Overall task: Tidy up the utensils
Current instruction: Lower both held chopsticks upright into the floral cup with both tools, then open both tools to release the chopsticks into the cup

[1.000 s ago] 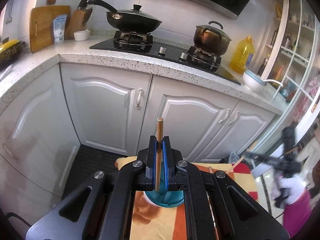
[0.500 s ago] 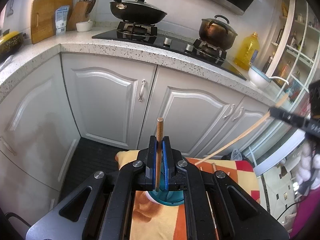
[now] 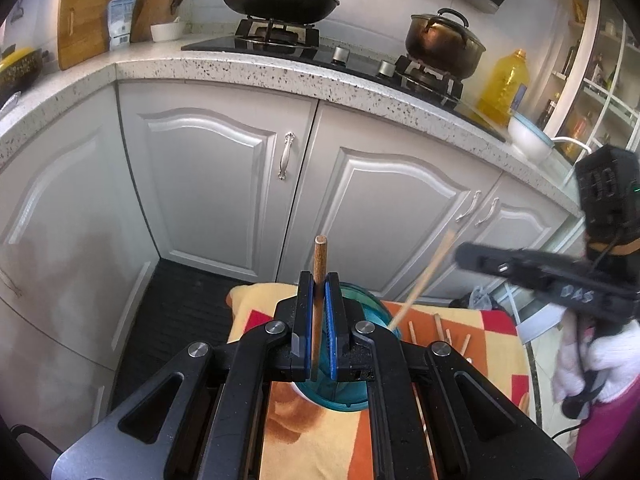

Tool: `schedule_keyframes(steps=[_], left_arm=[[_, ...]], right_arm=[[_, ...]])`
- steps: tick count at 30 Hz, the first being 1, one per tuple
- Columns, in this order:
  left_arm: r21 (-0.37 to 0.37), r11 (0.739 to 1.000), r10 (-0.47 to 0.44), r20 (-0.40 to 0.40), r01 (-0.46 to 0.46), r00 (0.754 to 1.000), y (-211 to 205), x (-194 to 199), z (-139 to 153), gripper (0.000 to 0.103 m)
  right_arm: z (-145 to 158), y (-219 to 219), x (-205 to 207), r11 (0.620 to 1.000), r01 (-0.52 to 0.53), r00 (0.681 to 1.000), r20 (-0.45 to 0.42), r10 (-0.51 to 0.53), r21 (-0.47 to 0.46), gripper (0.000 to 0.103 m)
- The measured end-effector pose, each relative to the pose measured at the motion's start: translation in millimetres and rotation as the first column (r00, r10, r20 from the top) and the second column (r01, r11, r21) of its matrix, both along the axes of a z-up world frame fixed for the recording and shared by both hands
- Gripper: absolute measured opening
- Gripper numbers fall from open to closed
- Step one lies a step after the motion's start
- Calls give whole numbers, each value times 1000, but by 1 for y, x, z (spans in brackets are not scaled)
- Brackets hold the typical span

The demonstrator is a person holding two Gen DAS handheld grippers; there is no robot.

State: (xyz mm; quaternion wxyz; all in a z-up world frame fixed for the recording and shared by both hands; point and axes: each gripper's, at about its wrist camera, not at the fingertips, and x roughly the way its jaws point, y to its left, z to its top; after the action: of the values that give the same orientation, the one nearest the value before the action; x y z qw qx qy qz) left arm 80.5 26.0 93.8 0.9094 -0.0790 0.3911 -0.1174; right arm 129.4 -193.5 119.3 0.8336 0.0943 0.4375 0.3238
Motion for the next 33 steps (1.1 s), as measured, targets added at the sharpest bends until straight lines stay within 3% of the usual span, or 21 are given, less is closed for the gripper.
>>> schedule_keyframes(steps=[3, 6, 7, 9, 12, 16, 24, 30, 33], left_arm=[[0, 1000, 1, 4, -1, 1000, 0, -3, -1, 4], [-25, 1000, -11, -2, 11, 1000, 0, -4, -1, 10], [-28, 1000, -11, -4, 11, 1000, 1, -4, -1, 18], [-29, 999, -14, 2, 14, 1000, -1, -8, 1, 31], [-27, 1000, -14, 19, 14, 1000, -2, -15, 7, 34], [-24, 1000, -17, 48, 18, 999, -5, -28, 17, 35], [15, 996, -91, 106, 90, 990, -35, -66, 30, 35], [4, 985, -173, 79, 174, 982, -65, -88, 19, 35], [-9, 975, -223, 45, 223, 974, -83, -96, 5, 35]], right_arm=[[-17, 4, 5, 1000, -13, 998, -58, 13, 13, 6], [-25, 0, 2, 1000, -2, 997, -74, 3, 19, 10], [-26, -2, -1, 1000, 0, 997, -72, 2, 22, 14], [-27, -6, -6, 999, 14, 997, -73, -12, 34, 41], [-30, -12, -22, 999, 38, 998, -56, -36, 35, 41], [-32, -14, -47, 995, 81, 997, -1, -81, -58, 41], [-39, -35, -88, 977, 184, 983, 44, -181, -105, 42], [-47, -74, -118, 967, 244, 970, 37, -241, -69, 42], [-55, -92, -133, 956, 273, 962, 35, -271, -104, 42]])
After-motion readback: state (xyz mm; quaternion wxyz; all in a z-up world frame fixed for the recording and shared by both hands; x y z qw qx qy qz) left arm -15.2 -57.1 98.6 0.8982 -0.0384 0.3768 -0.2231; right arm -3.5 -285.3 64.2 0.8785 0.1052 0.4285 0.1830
